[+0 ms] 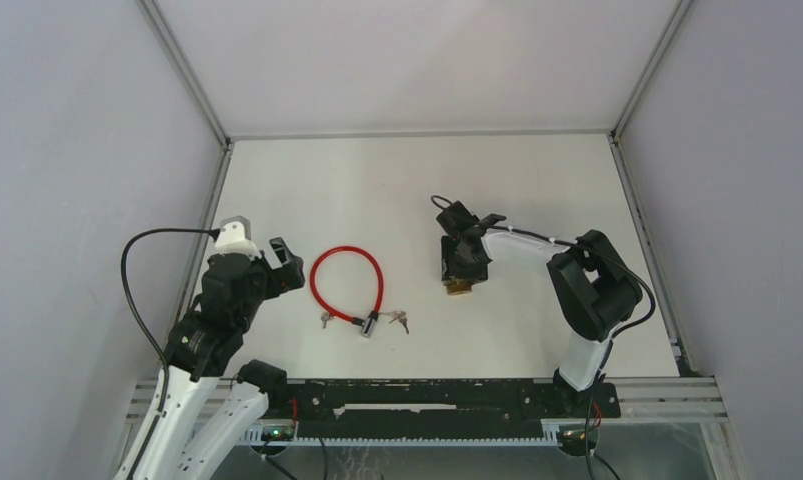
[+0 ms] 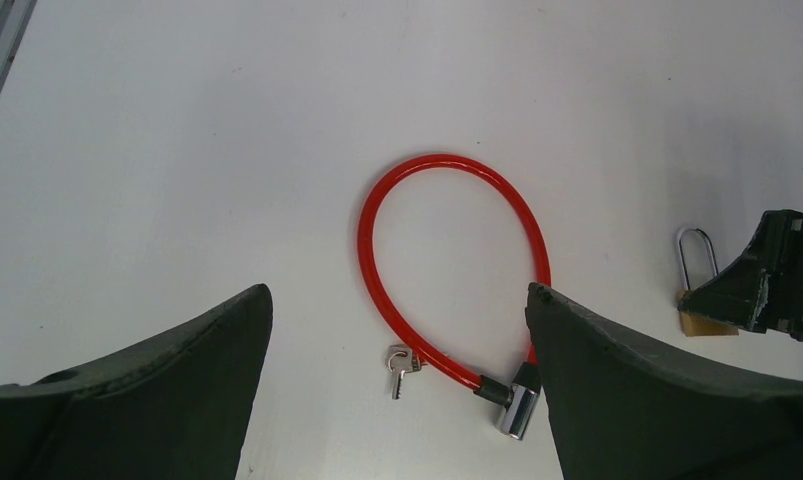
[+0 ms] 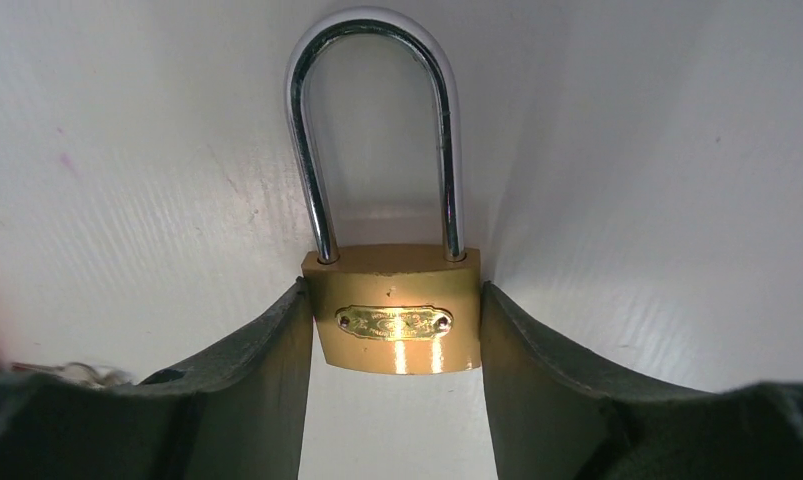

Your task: Unlock with the key

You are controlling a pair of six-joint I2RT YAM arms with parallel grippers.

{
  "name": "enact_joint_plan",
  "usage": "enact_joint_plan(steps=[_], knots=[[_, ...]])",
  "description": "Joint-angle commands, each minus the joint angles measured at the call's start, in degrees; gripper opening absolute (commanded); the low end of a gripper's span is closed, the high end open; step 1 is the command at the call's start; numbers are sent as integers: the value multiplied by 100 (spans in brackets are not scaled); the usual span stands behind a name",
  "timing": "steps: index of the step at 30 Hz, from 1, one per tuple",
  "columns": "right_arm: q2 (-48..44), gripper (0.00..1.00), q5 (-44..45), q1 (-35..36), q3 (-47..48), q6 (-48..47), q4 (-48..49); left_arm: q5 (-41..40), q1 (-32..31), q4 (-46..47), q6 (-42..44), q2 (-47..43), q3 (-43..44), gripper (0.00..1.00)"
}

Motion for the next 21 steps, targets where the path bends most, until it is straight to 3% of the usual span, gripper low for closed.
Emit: enact_joint_plan(steps=[1,3,8,11,21], knots=[[-29,37,-191,129,-119,1069,-194,-97,-27,167,72,-42,-107,100],[32,43,-326,140,-114,1253,-285,-114,-29,163,74,-43,-112,100],[151,73,-564,174,-113,1389,-413,-301,-28,104,69,-71,-81,100],[-2,98,-421,230,-117,1182,-387,-286,-27,102,76,-78,-82,100],[-767,99,89,394,-10,354,-555,-277,-27,93,98,-80,-72,100]])
